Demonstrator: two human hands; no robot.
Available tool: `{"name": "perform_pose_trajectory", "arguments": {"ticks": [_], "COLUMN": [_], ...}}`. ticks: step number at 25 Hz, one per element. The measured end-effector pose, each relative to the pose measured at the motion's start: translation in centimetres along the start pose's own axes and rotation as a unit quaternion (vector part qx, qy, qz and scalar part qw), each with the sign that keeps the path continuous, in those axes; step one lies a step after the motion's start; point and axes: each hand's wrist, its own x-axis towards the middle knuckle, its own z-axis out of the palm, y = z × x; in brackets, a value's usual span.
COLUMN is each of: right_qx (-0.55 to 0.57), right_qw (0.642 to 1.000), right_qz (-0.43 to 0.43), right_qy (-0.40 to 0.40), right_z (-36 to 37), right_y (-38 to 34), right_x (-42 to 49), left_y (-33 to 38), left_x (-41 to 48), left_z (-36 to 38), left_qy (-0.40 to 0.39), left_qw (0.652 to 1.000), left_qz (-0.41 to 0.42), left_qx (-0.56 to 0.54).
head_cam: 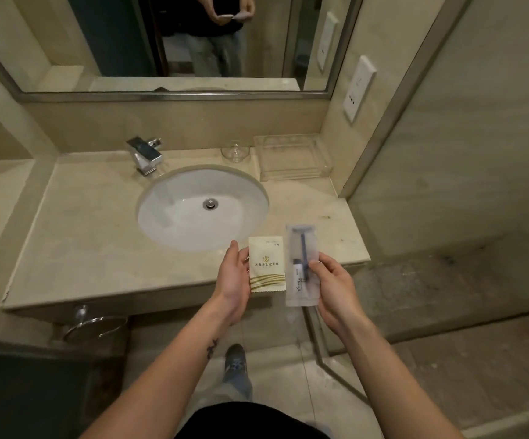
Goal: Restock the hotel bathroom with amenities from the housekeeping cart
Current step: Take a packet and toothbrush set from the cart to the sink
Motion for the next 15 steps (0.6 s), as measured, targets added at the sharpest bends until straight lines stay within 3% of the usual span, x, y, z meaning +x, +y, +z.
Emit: {"name": "perform_pose_trajectory", "arguments": {"ticks": [9, 15], "right_qx": [-0.002, -0.035], "right_qw": [1.0, 0.999], "right_qz": [0.003, 0.016], "right_qy": [0.023, -0.004], "right_z": [6.3, 9.0], "right_y": [-5.0, -7.7], "right_x": [12.2, 22.6], "left_y": [9.7, 13.1], "left_x": [11.8, 21.3], "left_z": [1.3, 3.8], "left_qy": [-0.008, 0.043], "left_qw": [0.998, 0.993], "left_qz": [-0.021, -0.004], "left_qx": [0.055, 0.105]}}
